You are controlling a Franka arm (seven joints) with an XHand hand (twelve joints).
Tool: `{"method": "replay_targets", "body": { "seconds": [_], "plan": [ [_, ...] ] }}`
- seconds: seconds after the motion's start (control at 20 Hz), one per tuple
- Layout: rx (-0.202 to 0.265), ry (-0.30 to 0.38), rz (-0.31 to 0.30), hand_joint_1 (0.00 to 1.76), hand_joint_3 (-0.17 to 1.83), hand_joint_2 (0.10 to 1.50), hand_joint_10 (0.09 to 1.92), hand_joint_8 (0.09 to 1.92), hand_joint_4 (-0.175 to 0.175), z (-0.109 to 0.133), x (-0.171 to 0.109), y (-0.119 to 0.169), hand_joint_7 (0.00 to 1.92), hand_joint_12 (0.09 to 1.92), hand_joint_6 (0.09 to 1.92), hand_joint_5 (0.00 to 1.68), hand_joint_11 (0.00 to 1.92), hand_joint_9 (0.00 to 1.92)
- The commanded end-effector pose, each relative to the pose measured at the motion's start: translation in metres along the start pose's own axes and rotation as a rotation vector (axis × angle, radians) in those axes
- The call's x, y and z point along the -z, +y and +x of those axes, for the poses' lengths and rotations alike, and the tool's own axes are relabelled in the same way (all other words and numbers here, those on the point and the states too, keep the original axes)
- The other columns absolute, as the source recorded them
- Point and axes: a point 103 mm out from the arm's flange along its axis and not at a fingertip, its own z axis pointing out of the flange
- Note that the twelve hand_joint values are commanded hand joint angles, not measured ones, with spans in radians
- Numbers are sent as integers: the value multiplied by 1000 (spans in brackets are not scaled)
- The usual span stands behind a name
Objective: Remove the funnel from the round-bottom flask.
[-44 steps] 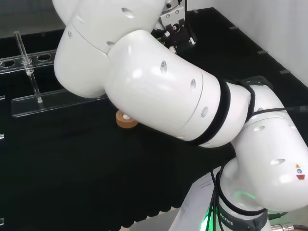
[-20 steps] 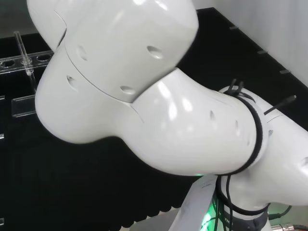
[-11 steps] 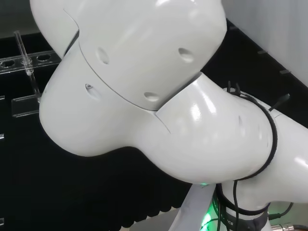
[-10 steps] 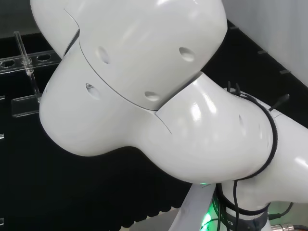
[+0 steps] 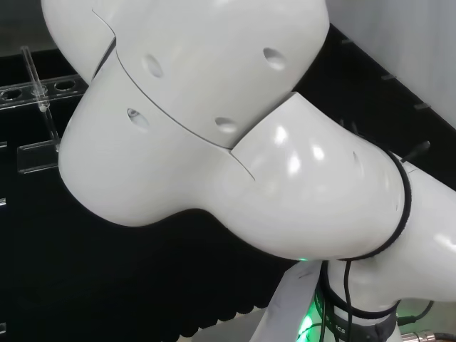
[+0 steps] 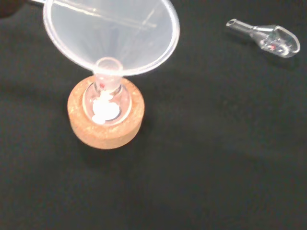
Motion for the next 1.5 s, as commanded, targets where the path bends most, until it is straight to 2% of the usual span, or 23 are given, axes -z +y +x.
{"method": "replay_targets", "body": {
  "seconds": [0.05,0.3,0.55,0.85,0.95,1.5],
  "plan": [
    [30,30,47,531,174,700,791,394,1,5,-13,13,0,1458,87,37,345,180],
    [37,26,67,519,155,699,813,305,6,7,-22,19,0,1478,87,1,302,140],
    [46,40,19,503,141,694,826,316,7,11,-30,18,0,1489,87,0,290,132],
    [25,-2,-22,500,127,698,838,377,1,17,-39,16,0,1496,87,1,289,138],
    [20,-25,-17,509,125,700,838,374,1,18,-41,18,0,1496,87,2,285,133],
    [-2,-4,29,566,128,723,847,353,-1,18,-56,32,0,1501,87,2,292,136]
  ]
}}
